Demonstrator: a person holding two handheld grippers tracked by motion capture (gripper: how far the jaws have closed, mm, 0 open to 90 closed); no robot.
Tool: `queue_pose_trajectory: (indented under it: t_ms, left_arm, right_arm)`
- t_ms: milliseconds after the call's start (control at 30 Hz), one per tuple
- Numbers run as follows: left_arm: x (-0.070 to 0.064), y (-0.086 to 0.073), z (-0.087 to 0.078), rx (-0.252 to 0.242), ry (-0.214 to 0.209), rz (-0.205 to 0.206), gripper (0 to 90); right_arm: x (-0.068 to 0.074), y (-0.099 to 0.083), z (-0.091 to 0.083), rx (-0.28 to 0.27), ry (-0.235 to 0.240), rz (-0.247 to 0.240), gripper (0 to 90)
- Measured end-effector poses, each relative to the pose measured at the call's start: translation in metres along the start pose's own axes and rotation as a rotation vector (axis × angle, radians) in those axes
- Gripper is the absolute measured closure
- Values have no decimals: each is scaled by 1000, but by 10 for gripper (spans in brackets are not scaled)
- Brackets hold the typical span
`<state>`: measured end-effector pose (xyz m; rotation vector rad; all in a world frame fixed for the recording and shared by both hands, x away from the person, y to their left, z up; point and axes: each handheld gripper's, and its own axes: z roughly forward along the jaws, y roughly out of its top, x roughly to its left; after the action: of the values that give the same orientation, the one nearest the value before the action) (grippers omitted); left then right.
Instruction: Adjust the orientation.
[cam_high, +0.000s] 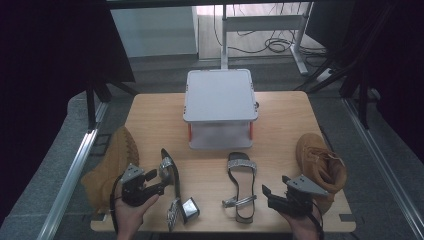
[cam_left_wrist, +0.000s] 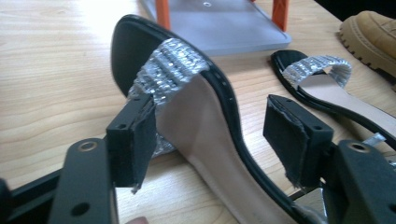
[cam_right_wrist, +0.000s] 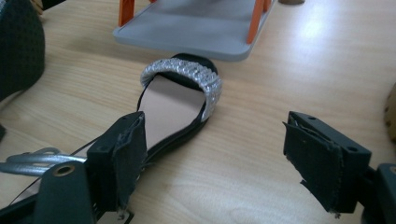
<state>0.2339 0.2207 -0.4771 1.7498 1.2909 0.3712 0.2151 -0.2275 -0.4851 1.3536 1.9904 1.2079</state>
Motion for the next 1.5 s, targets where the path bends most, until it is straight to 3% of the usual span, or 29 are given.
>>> queue_pose_trajectory:
  t_ms: [100, 233, 267, 367, 400, 433, 467, 500, 567, 667, 767, 967, 1133, 1233, 1500]
  left_arm:
    - [1, 0, -2, -3, -2, -5, 403]
    - [1, -1, -4, 23, -15, 2, 554]
    - [1, -1, -4, 30, -1, 2, 554]
    - [5, 0, -5, 58, 10, 1, 721]
    - [6, 0, -6, 67, 9, 4, 721]
    - [7, -1, -7, 79, 10, 10, 815]
    - [8, -2, -9, 90, 11, 15, 815]
    - [8, -3, -10, 95, 11, 11, 880]
    - [7, -6, -17, 114, -28, 15, 893]
    - [5, -8, -22, 122, -13, 31, 895]
    - [3, -11, -25, 123, -28, 33, 895]
    - [-8, -14, -7, 194, -31, 91, 895]
    - [-10, -12, 1, 207, -42, 104, 896]
    - [-13, -9, 6, 220, -54, 130, 896]
    - [-15, -7, 10, 228, -66, 145, 896]
  right_arm:
    - [-4, 1, -5, -20, 25, 25, 280]
    - [-6, 7, -11, -46, 41, 10, 329]
    - [-8, 9, -12, -50, 47, 4, 343]
    - [-13, 14, -14, -59, 56, -1, 371]
    - [-14, 15, -14, -57, 62, 2, 372]
    - [-17, 16, -12, -49, 73, 4, 383]
    - [-17, 16, -12, -49, 73, 4, 383]
    - [-19, 18, -8, -43, 83, 6, 404]
    - [-20, 20, -5, -36, 94, -6, 408]
    - [-19, 20, -1, -26, 110, -26, 404]
    - [-22, 16, 3, -10, 111, -30, 395]
    - [-25, 10, 1, 3, 106, -14, 391]
    - [-21, 11, -2, -6, 98, -41, 385]
    - [-21, 10, 0, 3, 107, -29, 385]
    - [-17, 7, 3, 17, 109, -34, 384]
